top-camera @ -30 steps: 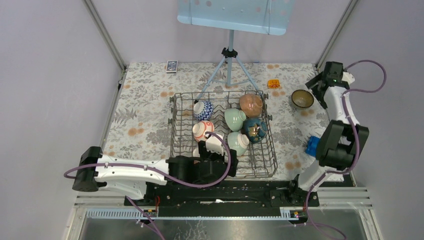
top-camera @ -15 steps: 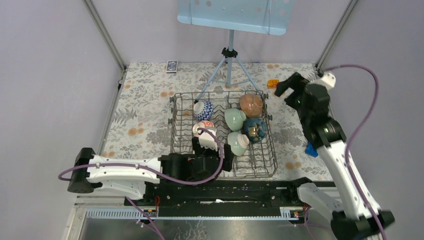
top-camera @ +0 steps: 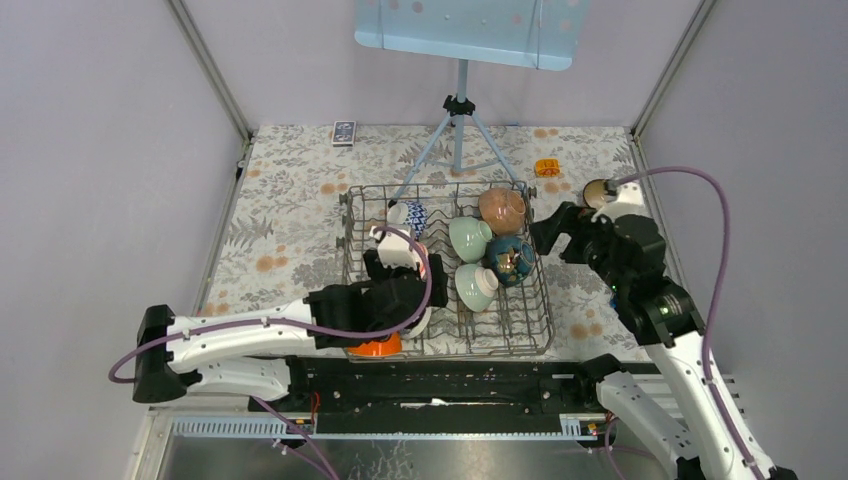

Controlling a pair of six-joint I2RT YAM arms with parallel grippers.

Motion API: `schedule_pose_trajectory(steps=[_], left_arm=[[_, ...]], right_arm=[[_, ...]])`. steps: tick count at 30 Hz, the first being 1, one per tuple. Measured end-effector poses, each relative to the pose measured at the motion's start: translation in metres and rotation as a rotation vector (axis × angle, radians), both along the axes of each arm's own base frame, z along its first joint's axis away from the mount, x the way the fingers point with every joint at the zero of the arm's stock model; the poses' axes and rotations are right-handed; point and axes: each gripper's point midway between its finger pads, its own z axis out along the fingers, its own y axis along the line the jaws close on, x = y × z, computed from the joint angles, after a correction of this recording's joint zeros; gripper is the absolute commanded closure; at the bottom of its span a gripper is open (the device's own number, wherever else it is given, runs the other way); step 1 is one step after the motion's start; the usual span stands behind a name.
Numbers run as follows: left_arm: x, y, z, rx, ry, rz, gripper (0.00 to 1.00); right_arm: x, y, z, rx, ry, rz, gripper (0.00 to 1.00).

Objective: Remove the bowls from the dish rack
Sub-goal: Pick up the bowl from the dish rack.

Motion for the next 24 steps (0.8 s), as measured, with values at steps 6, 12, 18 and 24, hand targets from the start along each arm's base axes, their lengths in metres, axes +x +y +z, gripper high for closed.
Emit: schedule_pose_trajectory(steps=[6, 12, 18, 24], left_arm=[[0.014, 0.006, -0.006, -0.007, 0.044, 0.003, 0.01], [0.013, -0.004, -0.015, -0.047, 0.112, -0.065, 0.01], [0.01, -0.017, -0.011, -0.099, 0.136, -0.122, 0.01], [0.006, -0.017, -0.016, -0.134, 0.154, -0.153, 0.01]], right_arm=[[0.001, 0.023, -0.05, -0.105, 0.147, 0.119, 0.0], [0.004, 0.049, -0.069, -0.183, 0.2, 0.175, 0.0], [0.018, 0.092, -0.055, -0.261, 0.184, 0.204, 0.0], [0.029, 0.098, -0.059, -0.208, 0.184, 0.095, 0.0]])
